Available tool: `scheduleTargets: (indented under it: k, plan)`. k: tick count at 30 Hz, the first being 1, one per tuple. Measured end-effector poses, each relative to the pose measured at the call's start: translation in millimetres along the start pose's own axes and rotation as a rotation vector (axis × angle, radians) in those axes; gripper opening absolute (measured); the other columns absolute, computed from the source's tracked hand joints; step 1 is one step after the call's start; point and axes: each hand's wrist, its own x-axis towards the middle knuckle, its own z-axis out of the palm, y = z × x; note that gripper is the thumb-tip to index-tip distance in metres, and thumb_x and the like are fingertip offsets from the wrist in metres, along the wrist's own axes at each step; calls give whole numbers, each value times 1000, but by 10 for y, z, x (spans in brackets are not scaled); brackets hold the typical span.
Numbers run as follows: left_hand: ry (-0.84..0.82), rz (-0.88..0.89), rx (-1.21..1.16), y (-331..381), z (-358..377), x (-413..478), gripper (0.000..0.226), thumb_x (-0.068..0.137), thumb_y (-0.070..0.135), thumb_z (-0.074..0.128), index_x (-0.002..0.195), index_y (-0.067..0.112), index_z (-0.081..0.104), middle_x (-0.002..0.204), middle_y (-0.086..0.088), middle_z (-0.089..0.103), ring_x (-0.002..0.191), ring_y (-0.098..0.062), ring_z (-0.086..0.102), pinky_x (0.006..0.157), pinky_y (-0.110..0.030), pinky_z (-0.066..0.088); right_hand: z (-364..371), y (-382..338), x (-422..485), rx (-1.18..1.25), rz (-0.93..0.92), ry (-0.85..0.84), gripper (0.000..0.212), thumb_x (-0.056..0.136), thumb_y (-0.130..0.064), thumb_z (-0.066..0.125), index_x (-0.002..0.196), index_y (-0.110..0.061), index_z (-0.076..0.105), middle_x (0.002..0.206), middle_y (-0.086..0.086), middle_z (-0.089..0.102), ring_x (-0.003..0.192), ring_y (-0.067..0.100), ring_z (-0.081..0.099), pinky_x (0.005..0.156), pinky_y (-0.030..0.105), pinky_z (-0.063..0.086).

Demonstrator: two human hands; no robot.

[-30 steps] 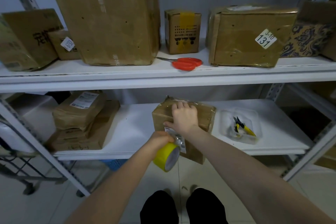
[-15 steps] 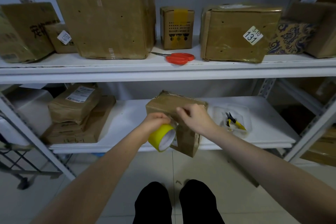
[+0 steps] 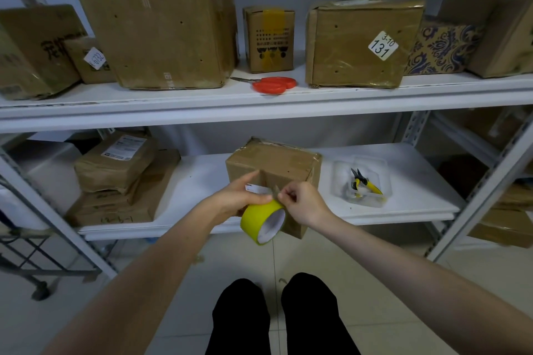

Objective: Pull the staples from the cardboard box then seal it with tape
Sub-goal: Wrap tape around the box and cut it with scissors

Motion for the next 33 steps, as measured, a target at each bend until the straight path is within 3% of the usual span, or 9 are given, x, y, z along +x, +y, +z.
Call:
scheduleTargets:
  k: [3,7,11,16,21,23,27,31,33]
  plan:
    - [-44,-37,130,70,42,-27,43,86,22,69,123,27,48,98,-5,59,86,-18,58,75,-29,48,-42,-32,-35,2,-11,27,17,92,-18,58,75,-19,59,65,-5,56,62,11,50,52,25,34]
    - [0,-58,187,144,183,-36,14,90,29,62,88,18,53,79,-2,53,70,-13,53,59,-22,44,-178,-46,-22,-17,4,94,20,91,-17,61,71,-20,58,74,2,63,69,15,53,60,26,36]
    - [90,-34,280,156,290,1,27,91,35,60,71,20,50,66,3,44,58,-8,43,42,-16,34,-212,34,-22,-87,41,94,15,89,-16,62,74,-15,64,67,-2,58,70,17,54,59,25,35]
    - [108,-119,404,161,394,63,31,87,38,64,71,18,48,65,2,42,55,-9,41,47,-21,30,-205,77,-51,-90,73,102,21,89,-15,63,70,-21,61,62,-12,50,65,10,49,50,17,30]
    - [76,-262,533,130,345,91,67,82,55,63,128,8,46,121,-8,55,101,-22,54,77,-29,45,-211,121,-57,-99,90,194,12,91,-18,62,85,-12,71,67,-8,57,72,16,57,56,22,34]
    - [74,-244,541,171,333,100,71,83,57,62,132,9,43,118,-8,54,99,-22,53,78,-30,46,-281,81,-17,-150,38,202,13,91,-19,61,86,-11,70,75,0,64,77,19,60,61,23,35]
    - [181,-51,467,294,266,158,40,83,46,67,108,15,63,81,2,53,74,-13,52,62,-24,44,-463,1,100,-139,-41,243,13,89,-22,65,83,-12,70,73,-3,60,72,12,54,65,24,38]
    - [296,90,308,221,306,264,24,84,39,68,70,22,60,81,3,61,88,-16,58,81,-31,46,-536,-33,279,-128,-62,279,15,86,-25,69,81,-12,72,75,0,66,72,12,57,65,23,40]
    - [334,76,215,196,325,330,26,86,37,67,66,21,61,73,3,58,81,-15,54,77,-29,42,-536,-64,393,-158,-82,274,14,85,-24,70,79,-12,73,78,3,71,74,15,62,65,24,43]
